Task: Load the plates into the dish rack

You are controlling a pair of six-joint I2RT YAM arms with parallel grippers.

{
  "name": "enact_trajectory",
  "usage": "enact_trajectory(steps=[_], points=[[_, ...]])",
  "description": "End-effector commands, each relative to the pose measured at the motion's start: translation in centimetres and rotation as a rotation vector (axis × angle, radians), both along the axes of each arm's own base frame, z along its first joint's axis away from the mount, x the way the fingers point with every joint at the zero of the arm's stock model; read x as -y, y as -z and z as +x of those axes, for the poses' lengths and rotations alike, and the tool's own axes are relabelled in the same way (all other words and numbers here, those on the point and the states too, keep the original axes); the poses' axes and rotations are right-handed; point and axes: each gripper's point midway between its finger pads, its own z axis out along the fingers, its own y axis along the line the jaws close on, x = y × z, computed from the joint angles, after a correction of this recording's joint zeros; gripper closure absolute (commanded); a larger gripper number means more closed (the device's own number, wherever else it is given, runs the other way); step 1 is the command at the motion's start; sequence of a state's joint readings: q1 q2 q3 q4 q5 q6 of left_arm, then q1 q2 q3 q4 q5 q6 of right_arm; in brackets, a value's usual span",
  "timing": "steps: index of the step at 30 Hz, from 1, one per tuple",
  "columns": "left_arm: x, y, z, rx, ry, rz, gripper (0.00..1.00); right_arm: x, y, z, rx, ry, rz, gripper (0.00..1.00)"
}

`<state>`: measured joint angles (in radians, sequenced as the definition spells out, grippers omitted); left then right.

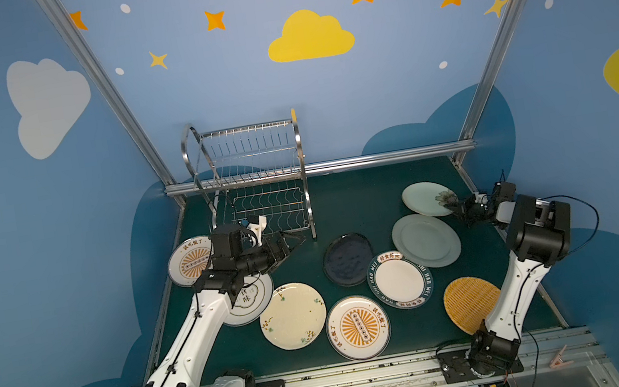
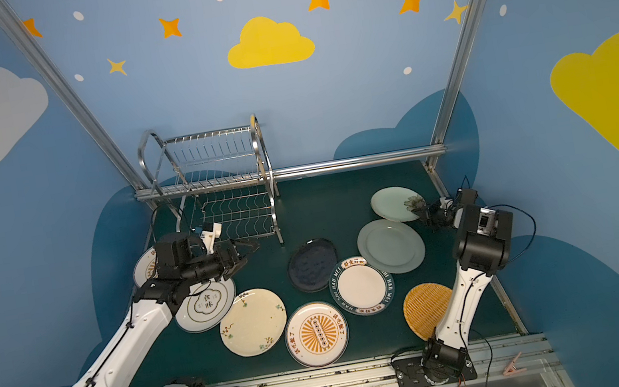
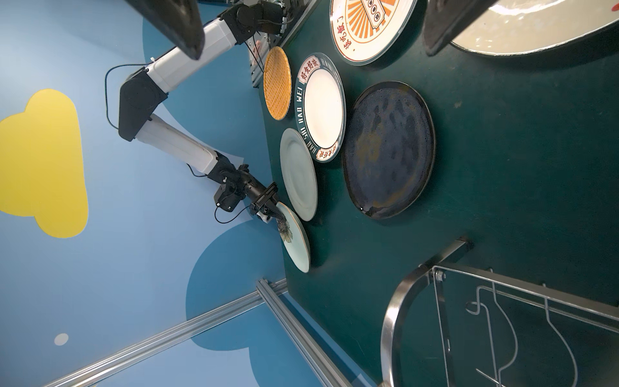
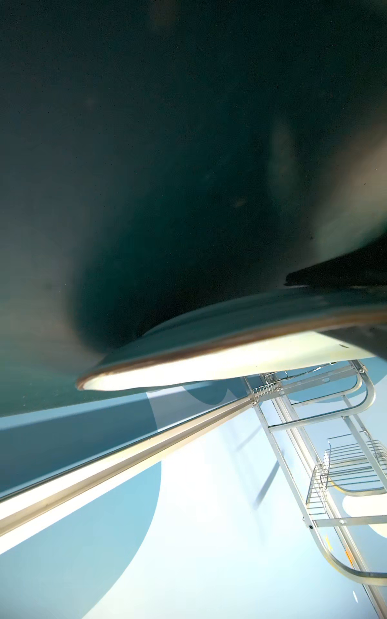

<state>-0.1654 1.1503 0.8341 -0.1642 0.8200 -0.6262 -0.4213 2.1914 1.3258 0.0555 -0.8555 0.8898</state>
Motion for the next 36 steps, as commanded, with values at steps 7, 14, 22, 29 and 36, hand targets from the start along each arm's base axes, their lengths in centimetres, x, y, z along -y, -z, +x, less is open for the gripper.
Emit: enact_trajectory(steps=[7, 14, 22, 29, 36], points=[[-0.7, -0.2, 0.3, 0.031, -0.048, 0.018, 0.00, -0.1, -8.6, 1.3, 0.140, 0.015, -0.041, 1.00], [-1.5, -0.6, 0.4, 0.080, -0.103, 0.039, 0.00, -1.5, -12.8, 0.2, 0.200, 0.012, -0.066, 1.00], [-0.5, -1.8, 0.5, 0.214, -0.183, 0.120, 0.00, -5.5, -16.1, -3.2, 0.215, -0.025, -0.088, 1.00], [4.6, -3.9, 0.7, 0.453, -0.120, 0.204, 0.00, -9.5, -19.0, -8.3, 0.197, -0.087, -0.187, 1.00], [12.4, -4.0, 0.5, 0.713, 0.080, 0.443, 0.00, -13.2, -20.5, -12.5, 0.185, -0.159, -0.239, 1.00]])
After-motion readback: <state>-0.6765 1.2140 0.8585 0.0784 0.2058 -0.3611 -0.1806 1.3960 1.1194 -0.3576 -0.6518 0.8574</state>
